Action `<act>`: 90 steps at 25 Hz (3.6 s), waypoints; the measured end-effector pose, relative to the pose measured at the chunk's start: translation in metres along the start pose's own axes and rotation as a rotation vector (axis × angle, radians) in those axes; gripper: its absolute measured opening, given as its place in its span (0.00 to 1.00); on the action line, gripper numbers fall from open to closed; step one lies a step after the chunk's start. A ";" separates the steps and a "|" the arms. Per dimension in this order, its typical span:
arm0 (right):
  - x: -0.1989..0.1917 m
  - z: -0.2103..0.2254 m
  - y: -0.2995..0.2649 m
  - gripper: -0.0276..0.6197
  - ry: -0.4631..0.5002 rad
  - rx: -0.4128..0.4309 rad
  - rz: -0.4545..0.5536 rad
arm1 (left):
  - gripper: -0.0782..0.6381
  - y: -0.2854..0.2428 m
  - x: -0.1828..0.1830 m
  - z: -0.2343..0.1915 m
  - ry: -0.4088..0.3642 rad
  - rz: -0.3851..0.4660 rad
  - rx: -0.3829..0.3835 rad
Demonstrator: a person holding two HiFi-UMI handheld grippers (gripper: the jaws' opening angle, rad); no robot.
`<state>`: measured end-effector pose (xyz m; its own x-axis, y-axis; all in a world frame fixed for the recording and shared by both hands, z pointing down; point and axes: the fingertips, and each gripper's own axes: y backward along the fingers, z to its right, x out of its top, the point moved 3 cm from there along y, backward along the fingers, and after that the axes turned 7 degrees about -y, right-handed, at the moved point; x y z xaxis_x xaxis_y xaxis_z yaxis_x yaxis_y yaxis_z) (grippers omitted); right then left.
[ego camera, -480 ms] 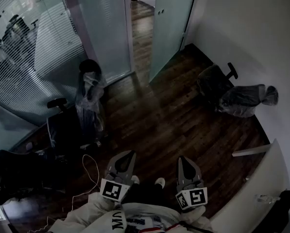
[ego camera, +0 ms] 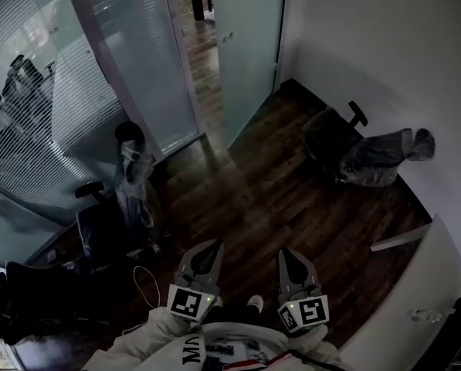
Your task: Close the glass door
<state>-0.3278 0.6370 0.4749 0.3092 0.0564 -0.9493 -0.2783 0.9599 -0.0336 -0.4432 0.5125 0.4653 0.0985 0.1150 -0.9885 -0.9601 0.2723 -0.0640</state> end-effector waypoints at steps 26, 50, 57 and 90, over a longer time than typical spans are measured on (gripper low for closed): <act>0.031 0.104 0.040 0.05 -0.012 -0.040 0.064 | 0.11 -0.078 0.026 0.074 -0.071 0.018 0.003; 0.064 0.215 -0.152 0.05 0.016 -0.117 0.041 | 0.11 -0.290 0.006 -0.023 -0.037 0.044 -0.097; 0.068 0.238 -0.243 0.05 0.026 -0.111 0.014 | 0.11 -0.356 0.000 -0.079 -0.016 0.030 -0.111; 0.168 0.496 -0.429 0.05 0.024 0.000 0.030 | 0.11 -0.661 0.018 -0.115 -0.071 0.049 0.119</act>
<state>0.2945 0.3709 0.4850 0.2789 0.0782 -0.9571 -0.2874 0.9578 -0.0055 0.1631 0.2244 0.4741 0.0748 0.1968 -0.9776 -0.9267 0.3757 0.0047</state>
